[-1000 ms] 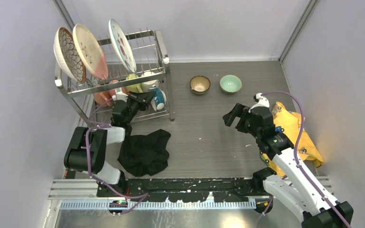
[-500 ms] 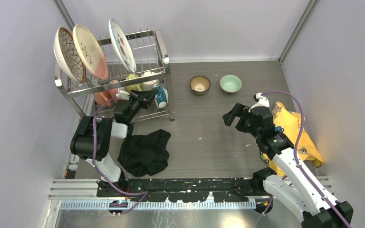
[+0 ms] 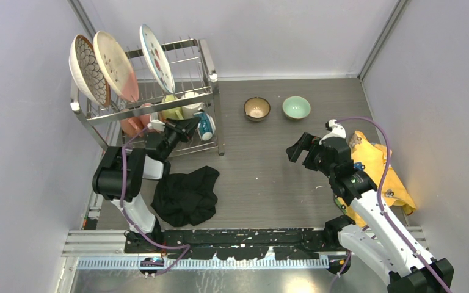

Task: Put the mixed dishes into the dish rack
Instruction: Place the bowl in the dish rack.

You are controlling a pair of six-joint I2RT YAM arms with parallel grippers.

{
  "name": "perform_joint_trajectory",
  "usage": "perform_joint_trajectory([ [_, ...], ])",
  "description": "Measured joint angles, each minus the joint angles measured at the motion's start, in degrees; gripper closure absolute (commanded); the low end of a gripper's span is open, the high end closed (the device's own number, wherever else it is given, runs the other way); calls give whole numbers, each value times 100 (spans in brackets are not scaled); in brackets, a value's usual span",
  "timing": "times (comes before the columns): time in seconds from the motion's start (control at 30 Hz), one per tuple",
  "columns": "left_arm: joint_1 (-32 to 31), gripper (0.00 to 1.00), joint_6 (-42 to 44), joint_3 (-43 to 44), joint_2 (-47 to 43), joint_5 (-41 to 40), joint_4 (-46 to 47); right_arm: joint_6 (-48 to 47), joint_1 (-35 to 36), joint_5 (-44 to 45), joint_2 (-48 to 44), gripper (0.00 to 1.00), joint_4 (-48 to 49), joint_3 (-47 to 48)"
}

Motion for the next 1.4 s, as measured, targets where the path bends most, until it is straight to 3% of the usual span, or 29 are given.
perform_joint_trajectory([
  [0.1,15,86,0,-24,0,0,28,0,0,0,0,0,2,-7],
  [0.73,199,80,109,-282,-114,-31,129,0,0,0,0,0,2,-28],
  [1.4,221,82,896,-385,-1432,-186,-1816,0,0,0,-26,0,4,-83],
])
